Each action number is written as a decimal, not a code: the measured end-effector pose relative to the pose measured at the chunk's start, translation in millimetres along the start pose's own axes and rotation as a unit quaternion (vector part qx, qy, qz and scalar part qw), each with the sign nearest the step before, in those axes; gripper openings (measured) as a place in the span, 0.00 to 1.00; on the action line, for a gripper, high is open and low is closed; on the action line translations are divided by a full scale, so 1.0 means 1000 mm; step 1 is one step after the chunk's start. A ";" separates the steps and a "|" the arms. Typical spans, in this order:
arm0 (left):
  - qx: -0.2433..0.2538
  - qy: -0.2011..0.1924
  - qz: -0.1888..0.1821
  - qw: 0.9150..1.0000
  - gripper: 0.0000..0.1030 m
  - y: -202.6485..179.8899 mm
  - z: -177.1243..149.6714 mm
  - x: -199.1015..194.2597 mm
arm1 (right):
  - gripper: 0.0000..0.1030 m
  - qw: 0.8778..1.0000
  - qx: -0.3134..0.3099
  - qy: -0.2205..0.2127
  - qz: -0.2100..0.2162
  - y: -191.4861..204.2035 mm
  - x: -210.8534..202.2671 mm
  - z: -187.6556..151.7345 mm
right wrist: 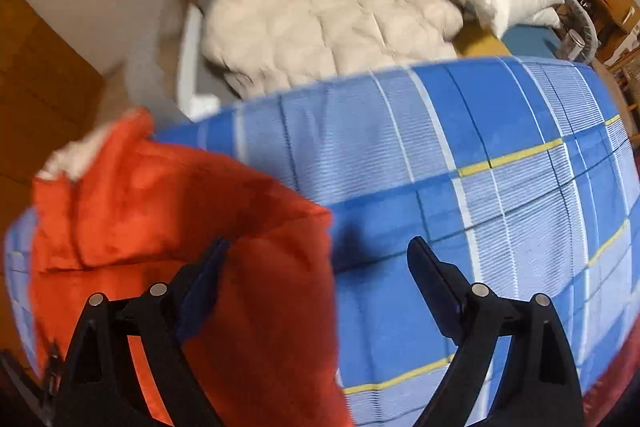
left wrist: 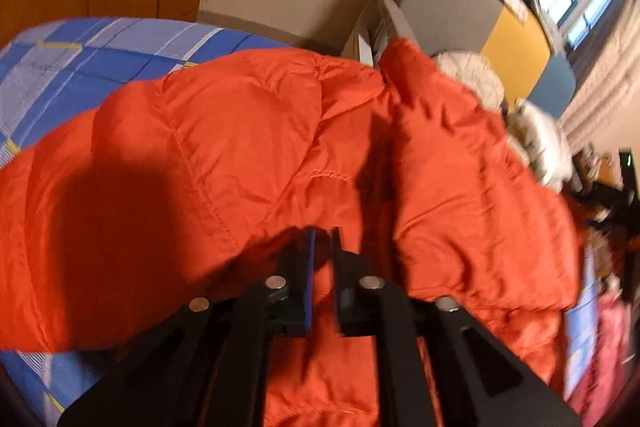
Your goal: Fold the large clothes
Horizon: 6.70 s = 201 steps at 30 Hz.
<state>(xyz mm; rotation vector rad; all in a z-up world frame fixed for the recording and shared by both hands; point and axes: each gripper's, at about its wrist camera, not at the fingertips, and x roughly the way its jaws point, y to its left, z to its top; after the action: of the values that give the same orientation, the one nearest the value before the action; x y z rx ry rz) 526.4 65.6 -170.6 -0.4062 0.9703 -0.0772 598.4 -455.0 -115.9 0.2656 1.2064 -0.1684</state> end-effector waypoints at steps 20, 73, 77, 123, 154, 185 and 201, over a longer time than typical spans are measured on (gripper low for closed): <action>0.027 0.017 -0.001 0.999 0.07 -0.026 -0.003 0.002 | 0.89 0.987 -0.077 -0.067 0.128 0.098 -0.027 -0.126; -0.296 -0.221 0.035 0.929 0.04 0.262 -0.108 -0.211 | 0.90 0.976 -0.106 -0.087 0.167 0.169 -0.081 -0.299; -0.202 -0.222 0.012 0.954 0.04 0.205 -0.076 -0.206 | 0.90 0.976 -0.098 -0.084 0.178 0.166 -0.080 -0.295; 0.058 -0.085 -0.014 0.995 0.59 0.030 -0.119 -0.091 | 0.29 0.925 -0.102 0.084 0.356 0.323 -0.022 -0.229; -0.040 -0.056 0.128 0.989 0.62 0.062 -0.068 -0.058 | 0.09 0.956 -0.008 -0.110 0.272 0.154 -0.094 -0.150; -0.002 -0.100 0.101 0.990 0.63 0.048 -0.038 -0.101 | 0.10 0.985 0.051 -0.097 0.132 0.059 -0.045 -0.154; 0.074 -0.095 0.051 0.991 0.67 -0.025 0.009 -0.061 | 0.44 0.982 -0.018 -0.133 0.134 0.102 -0.066 -0.154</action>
<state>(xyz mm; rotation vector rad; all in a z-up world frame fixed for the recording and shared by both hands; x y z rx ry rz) 501.4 60.3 -108.8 -0.2214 0.7904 -0.0167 464.8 -313.4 -93.0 0.3589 0.8979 0.0528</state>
